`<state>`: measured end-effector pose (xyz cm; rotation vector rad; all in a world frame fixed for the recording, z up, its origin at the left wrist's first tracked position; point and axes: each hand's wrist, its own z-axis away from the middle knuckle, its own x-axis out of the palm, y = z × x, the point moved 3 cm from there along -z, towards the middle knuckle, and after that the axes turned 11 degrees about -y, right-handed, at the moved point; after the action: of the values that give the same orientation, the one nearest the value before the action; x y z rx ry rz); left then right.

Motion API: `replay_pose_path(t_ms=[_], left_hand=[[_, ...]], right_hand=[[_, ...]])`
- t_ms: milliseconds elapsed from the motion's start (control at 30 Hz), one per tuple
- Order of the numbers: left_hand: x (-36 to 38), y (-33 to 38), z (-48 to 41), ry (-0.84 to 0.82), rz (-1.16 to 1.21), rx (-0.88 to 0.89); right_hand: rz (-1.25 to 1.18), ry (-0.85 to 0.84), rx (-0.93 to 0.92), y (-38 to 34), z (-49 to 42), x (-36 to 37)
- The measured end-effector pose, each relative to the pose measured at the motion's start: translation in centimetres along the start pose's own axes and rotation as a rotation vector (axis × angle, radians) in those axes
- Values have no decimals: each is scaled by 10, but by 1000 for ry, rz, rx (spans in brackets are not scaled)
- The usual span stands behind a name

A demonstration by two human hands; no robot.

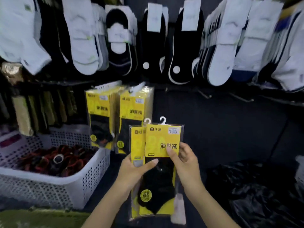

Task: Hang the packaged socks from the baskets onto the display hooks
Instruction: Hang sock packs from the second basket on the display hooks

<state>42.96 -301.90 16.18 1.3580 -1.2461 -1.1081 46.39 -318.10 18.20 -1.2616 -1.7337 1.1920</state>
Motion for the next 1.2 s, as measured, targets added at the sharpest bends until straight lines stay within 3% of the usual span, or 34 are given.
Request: replay_pose_path(t_ms=[233, 367, 600, 933, 1200], left_hand=[[-18, 29, -40, 56, 18, 65], [-47, 50, -43, 221, -94, 178], [-87, 91, -50, 344, -145, 278], [-98, 107, -59, 325, -127, 289], [-85, 88, -61, 334, -36, 251]], right_hand=[[-63, 12, -14, -15, -45, -10], [-73, 90, -26, -29, -65, -24], [24, 114, -8, -43, -104, -25], [95, 174, 91, -16, -145, -24], [188, 381, 193, -1, -173, -36]])
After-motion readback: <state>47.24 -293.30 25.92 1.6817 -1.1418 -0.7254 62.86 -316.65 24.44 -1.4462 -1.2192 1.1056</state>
